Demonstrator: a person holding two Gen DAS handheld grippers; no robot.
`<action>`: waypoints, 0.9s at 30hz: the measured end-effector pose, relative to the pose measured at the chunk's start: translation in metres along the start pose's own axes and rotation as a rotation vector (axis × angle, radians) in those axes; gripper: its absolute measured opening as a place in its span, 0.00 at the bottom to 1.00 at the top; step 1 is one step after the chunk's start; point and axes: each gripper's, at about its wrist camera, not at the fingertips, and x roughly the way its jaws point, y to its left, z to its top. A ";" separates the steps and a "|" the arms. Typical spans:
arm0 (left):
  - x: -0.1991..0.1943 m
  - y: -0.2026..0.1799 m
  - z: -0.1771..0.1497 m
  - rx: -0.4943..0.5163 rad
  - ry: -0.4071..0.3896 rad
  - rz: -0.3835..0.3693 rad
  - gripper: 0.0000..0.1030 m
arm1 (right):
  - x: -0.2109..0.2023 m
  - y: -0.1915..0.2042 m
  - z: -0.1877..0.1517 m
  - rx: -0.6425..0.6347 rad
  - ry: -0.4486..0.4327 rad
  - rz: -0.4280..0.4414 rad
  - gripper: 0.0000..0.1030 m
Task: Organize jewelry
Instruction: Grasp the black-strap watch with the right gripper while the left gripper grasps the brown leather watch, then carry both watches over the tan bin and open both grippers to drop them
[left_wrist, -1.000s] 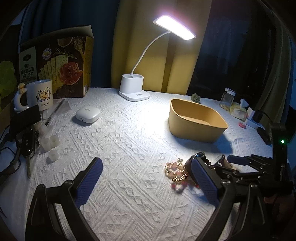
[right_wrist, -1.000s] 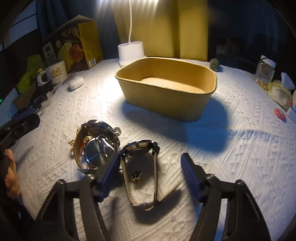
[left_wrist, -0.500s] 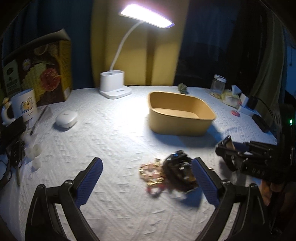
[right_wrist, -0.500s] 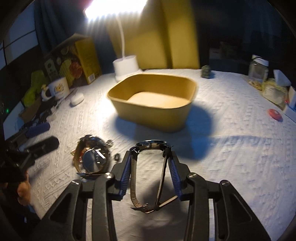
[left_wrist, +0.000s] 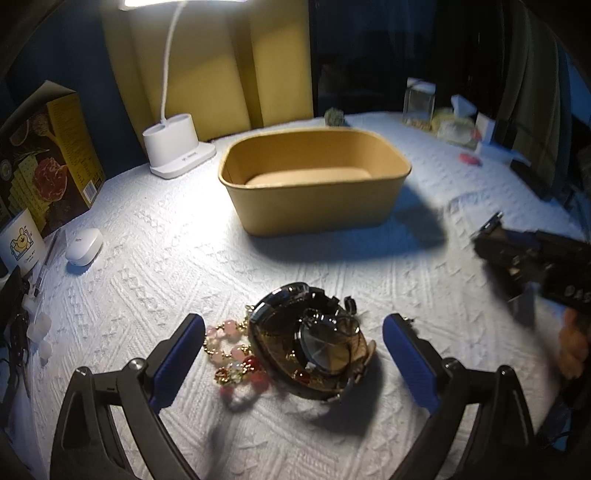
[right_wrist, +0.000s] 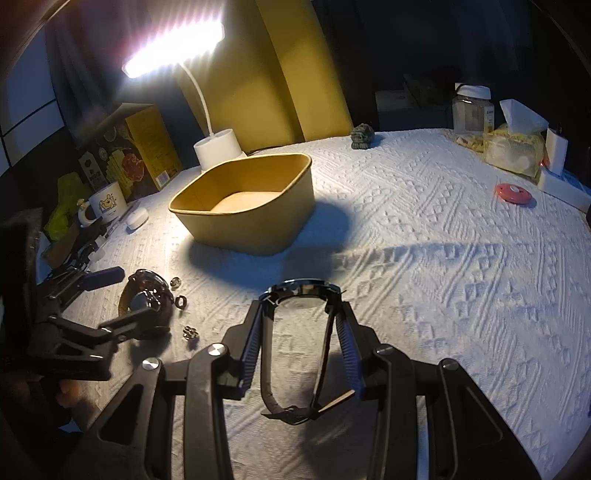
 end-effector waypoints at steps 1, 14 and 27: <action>0.003 -0.001 0.000 0.010 0.015 0.008 0.94 | 0.000 -0.003 -0.001 0.004 -0.002 0.002 0.36; 0.005 -0.017 -0.006 0.121 0.039 -0.006 0.62 | 0.000 -0.007 -0.001 0.018 -0.016 0.020 0.36; -0.019 -0.015 -0.001 0.089 -0.046 -0.075 0.48 | -0.015 0.004 0.013 -0.029 -0.055 -0.002 0.36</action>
